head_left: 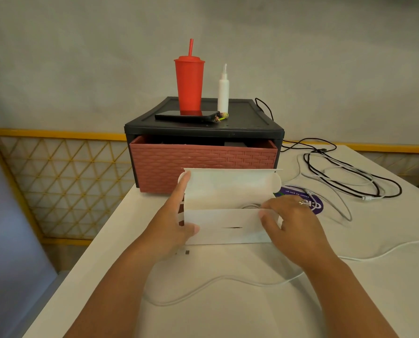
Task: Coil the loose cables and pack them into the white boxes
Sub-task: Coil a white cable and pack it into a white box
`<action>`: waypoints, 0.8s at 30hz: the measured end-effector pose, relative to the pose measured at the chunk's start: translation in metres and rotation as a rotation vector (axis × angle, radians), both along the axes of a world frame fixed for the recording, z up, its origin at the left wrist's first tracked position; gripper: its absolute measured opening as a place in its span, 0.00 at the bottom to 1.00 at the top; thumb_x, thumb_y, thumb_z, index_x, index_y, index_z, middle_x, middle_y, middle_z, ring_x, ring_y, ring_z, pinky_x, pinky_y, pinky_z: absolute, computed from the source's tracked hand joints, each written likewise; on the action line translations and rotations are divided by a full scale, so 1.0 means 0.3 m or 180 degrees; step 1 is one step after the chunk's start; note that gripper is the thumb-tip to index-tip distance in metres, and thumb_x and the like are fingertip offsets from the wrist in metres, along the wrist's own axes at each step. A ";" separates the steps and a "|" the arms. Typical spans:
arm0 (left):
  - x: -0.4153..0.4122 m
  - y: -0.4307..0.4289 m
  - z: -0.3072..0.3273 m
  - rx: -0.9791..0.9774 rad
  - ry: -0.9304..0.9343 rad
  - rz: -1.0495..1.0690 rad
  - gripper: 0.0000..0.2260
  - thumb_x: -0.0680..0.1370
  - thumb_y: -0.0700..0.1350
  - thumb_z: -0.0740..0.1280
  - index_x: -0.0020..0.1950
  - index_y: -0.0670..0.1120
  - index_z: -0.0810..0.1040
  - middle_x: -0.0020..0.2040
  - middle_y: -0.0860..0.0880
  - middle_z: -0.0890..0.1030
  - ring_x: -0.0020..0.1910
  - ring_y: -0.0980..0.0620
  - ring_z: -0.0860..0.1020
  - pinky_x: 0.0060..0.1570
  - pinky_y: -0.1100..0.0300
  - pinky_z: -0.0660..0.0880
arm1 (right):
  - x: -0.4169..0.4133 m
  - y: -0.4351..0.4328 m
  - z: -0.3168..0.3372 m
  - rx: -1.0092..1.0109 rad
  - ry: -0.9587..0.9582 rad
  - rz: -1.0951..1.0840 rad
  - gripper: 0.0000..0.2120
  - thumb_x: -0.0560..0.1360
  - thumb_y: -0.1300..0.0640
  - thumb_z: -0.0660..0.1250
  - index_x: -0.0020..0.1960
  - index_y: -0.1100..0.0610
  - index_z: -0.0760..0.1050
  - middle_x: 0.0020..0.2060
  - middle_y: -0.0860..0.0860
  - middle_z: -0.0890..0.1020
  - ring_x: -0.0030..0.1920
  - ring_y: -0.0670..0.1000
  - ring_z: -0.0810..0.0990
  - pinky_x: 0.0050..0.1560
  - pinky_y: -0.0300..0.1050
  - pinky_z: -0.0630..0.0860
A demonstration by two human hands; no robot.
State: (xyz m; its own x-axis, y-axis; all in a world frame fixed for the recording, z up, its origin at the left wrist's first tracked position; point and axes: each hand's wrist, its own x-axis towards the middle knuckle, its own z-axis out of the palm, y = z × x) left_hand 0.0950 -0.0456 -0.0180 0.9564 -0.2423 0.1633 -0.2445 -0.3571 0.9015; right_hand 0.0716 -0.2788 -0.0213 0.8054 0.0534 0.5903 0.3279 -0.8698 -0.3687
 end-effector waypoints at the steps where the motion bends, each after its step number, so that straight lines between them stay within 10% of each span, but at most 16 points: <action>1: 0.002 -0.001 -0.003 0.0029 -0.0025 0.0042 0.45 0.74 0.33 0.67 0.68 0.74 0.46 0.74 0.58 0.58 0.71 0.57 0.61 0.47 0.71 0.70 | 0.001 0.005 0.001 -0.0028 -0.0019 -0.0025 0.11 0.71 0.53 0.62 0.46 0.57 0.81 0.43 0.53 0.82 0.48 0.55 0.77 0.45 0.41 0.67; 8: 0.039 0.003 -0.041 0.0083 -0.0193 0.0555 0.42 0.76 0.35 0.65 0.73 0.67 0.44 0.72 0.61 0.61 0.67 0.62 0.62 0.63 0.62 0.65 | 0.017 0.023 -0.016 0.0471 0.0422 -0.0297 0.19 0.75 0.63 0.65 0.65 0.54 0.73 0.65 0.50 0.70 0.54 0.49 0.76 0.52 0.36 0.70; 13: 0.045 -0.020 -0.058 0.0485 -0.0520 0.1201 0.32 0.78 0.37 0.63 0.75 0.59 0.55 0.56 0.54 0.73 0.57 0.55 0.73 0.53 0.64 0.66 | 0.028 0.046 -0.042 0.0672 0.1008 -0.0146 0.20 0.76 0.60 0.64 0.66 0.48 0.71 0.59 0.48 0.77 0.42 0.44 0.76 0.46 0.32 0.66; 18: 0.069 -0.031 -0.076 0.0689 -0.0952 0.1384 0.29 0.76 0.34 0.63 0.73 0.54 0.63 0.52 0.53 0.71 0.39 0.58 0.72 0.45 0.67 0.66 | 0.023 0.063 -0.057 0.0478 0.1357 0.0122 0.20 0.76 0.53 0.64 0.67 0.48 0.69 0.66 0.45 0.71 0.62 0.46 0.72 0.62 0.37 0.66; 24: 0.081 -0.028 -0.085 0.0204 -0.0797 0.1178 0.33 0.75 0.33 0.64 0.75 0.55 0.59 0.59 0.51 0.73 0.54 0.55 0.75 0.49 0.73 0.69 | 0.027 0.071 -0.064 -0.0015 0.1482 0.0151 0.22 0.78 0.47 0.59 0.71 0.47 0.63 0.73 0.43 0.60 0.72 0.46 0.60 0.69 0.37 0.55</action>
State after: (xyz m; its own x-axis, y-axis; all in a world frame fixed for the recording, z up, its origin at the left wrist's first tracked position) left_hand 0.1192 -0.0538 -0.0435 0.9134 0.0914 0.3966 -0.2976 -0.5148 0.8040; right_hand 0.0798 -0.2576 -0.0405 0.9812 0.0983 0.1661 0.1678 -0.8599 -0.4821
